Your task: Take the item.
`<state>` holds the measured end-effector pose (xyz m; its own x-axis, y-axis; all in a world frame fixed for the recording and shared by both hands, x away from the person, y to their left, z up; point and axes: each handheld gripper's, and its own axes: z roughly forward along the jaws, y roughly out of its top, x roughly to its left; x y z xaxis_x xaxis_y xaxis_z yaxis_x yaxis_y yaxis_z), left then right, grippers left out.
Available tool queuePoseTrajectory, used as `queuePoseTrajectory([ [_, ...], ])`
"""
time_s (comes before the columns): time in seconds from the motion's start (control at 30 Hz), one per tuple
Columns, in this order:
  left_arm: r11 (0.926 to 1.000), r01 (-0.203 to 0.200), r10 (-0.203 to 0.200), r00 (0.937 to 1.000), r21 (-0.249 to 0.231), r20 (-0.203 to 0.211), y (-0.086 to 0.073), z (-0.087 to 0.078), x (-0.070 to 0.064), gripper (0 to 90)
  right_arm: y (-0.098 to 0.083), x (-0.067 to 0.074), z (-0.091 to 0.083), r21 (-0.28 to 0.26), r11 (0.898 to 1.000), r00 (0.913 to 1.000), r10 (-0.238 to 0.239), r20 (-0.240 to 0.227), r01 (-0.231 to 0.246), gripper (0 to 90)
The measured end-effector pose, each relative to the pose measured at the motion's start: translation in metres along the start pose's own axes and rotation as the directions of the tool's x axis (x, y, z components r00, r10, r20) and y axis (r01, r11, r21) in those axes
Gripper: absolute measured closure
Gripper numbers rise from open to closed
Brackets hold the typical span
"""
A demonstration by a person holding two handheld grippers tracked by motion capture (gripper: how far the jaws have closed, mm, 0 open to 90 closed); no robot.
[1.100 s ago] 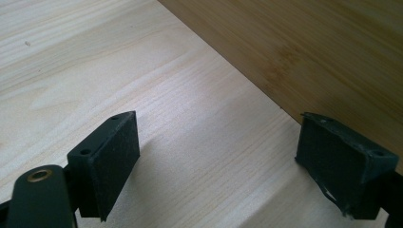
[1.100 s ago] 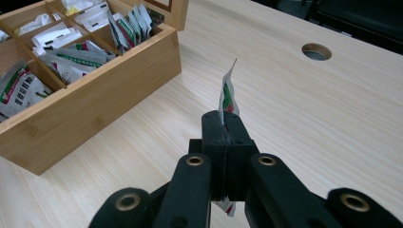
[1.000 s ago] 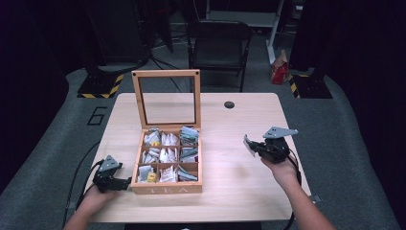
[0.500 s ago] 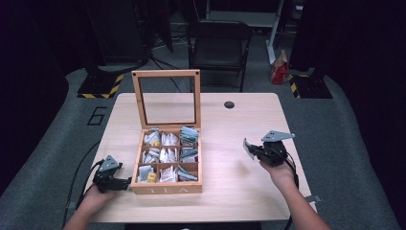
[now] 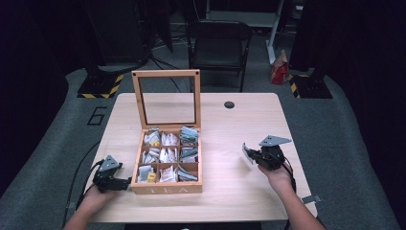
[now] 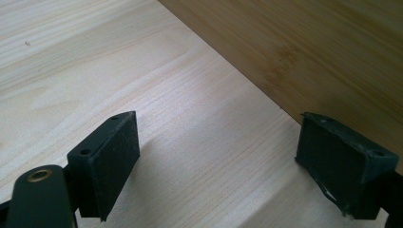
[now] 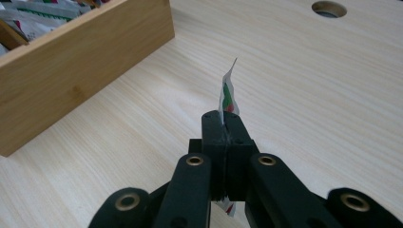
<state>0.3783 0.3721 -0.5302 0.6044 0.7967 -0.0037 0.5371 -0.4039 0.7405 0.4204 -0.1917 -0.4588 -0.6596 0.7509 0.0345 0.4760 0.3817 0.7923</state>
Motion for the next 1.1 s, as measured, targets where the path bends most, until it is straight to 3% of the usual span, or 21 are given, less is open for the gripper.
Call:
queuePoseTrajectory([
  [0.03,0.9999,0.015,-0.015,0.9999,0.0,0.006,0.0,0.0,-0.001,13.9,-0.001,0.0,0.001,0.006,1.0,1.0,0.001,0.003,-0.001,89.6],
  [0.07,1.0,-0.002,0.002,1.0,0.0,0.0,0.0,0.0,0.0,13.9,-0.003,0.0,0.002,0.009,1.0,0.9999,0.01,0.0,-0.01,89.6],
  [0.17,0.9999,0.016,-0.016,0.9998,0.0,0.007,0.0,0.0,-0.001,13.8,-0.006,0.0,0.005,0.015,1.0,0.9999,0.01,0.006,-0.01,89.5],
  [0.3,1.0,0.007,-0.007,1.0,-0.001,0.002,0.0,0.0,0.0,13.8,-0.009,0.0,0.008,0.031,0.999,0.9999,0.014,0.005,-0.015,89.5],
  [0.47,1.0,-0.002,0.002,1.0,0.001,0.0,0.0,0.0,0.0,13.8,-0.013,0.001,0.011,0.038,0.999,1.0,0.006,-0.005,-0.005,89.6],
  [0.6,0.9999,0.015,-0.015,0.9999,0.0,0.006,0.0,0.0,-0.001,13.8,-0.015,0.003,0.014,0.037,0.999,1.0,0.002,-0.007,-0.002,89.5],
  [0.7,1.0,0.0,0.0,1.0,0.0,0.0,0.0,0.0,0.0,13.8,-0.016,0.005,0.015,0.047,0.999,0.9999,0.001,-0.014,0.0,89.4],
  [0.93,0.9999,0.015,-0.015,0.9999,0.0,0.005,0.0,0.0,-0.001,13.8,-0.019,0.011,0.019,0.075,0.997,0.9993,-0.023,-0.03,0.025,89.0],
  [1.1,1.0,0.009,-0.009,1.0,-0.001,0.002,0.0,0.0,-0.001,13.8,-0.022,0.014,0.024,0.095,0.995,0.9991,-0.015,-0.039,0.019,88.3],
])
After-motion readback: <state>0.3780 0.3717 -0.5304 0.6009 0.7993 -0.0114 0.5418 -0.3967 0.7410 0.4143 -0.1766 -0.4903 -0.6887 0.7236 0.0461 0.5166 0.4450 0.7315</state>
